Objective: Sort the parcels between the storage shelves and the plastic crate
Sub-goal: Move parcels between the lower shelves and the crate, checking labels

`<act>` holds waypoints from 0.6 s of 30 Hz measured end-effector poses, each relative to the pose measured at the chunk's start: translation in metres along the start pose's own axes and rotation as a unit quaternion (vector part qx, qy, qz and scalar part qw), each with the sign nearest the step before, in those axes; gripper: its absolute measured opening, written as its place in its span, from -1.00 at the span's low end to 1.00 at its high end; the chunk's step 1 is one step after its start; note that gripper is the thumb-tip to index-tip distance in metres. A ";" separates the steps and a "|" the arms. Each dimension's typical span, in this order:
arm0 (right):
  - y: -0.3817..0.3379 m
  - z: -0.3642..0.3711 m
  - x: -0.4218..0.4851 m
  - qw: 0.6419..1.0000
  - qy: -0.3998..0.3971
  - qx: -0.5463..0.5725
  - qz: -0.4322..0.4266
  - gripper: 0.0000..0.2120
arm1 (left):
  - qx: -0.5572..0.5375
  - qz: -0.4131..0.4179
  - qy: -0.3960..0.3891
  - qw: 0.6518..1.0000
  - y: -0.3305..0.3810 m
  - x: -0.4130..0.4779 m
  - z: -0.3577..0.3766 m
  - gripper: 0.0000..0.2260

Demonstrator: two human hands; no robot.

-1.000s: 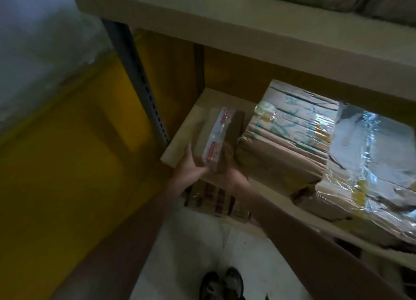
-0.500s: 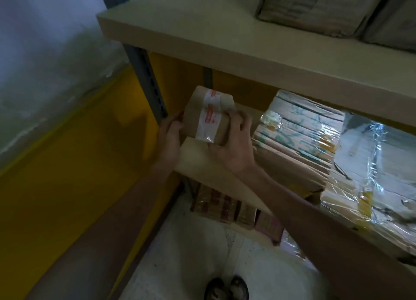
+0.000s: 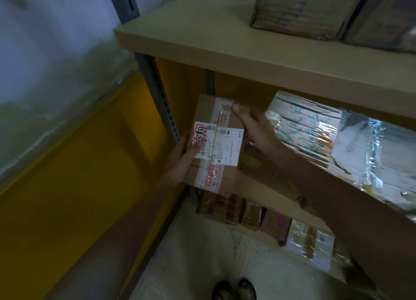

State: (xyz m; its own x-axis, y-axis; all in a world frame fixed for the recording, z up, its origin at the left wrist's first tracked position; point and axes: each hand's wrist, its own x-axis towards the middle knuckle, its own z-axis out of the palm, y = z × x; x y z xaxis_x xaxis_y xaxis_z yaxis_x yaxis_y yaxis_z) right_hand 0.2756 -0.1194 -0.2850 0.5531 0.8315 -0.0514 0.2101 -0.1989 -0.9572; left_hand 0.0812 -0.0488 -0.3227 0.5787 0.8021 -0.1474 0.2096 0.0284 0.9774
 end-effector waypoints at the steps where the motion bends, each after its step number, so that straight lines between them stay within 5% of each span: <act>1: 0.002 0.000 -0.001 1.000 0.006 0.008 0.003 -0.77 | 0.003 0.006 0.003 1.000 -0.002 -0.001 0.002 -0.53; 4: 0.003 -0.005 -0.008 0.999 0.026 0.022 0.006 -0.83 | 0.007 0.021 0.002 1.000 0.003 -0.003 0.009 -0.55; 9: -0.008 -0.035 -0.036 0.998 0.054 0.034 0.011 -0.33 | 0.013 0.049 -0.048 0.998 0.012 -0.006 0.033 -0.42; 14: -0.009 -0.103 -0.083 0.990 0.137 0.021 0.029 -0.59 | 0.012 0.096 -0.147 0.984 0.033 -0.017 0.093 -0.65; 18: -0.002 -0.162 -0.127 0.976 0.213 0.021 0.036 -0.65 | -0.002 0.130 -0.224 0.966 0.053 -0.033 0.157 -0.65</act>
State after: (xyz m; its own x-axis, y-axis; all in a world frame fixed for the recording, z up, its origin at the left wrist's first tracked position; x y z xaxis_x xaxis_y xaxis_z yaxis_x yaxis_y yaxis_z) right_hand 0.3356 -0.3087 -0.2307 0.8524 0.5228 -0.0043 0.1304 -0.2205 -0.9666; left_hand 0.1971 -0.1679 -0.2903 0.8949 0.4431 0.0533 0.0081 -0.1357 0.9907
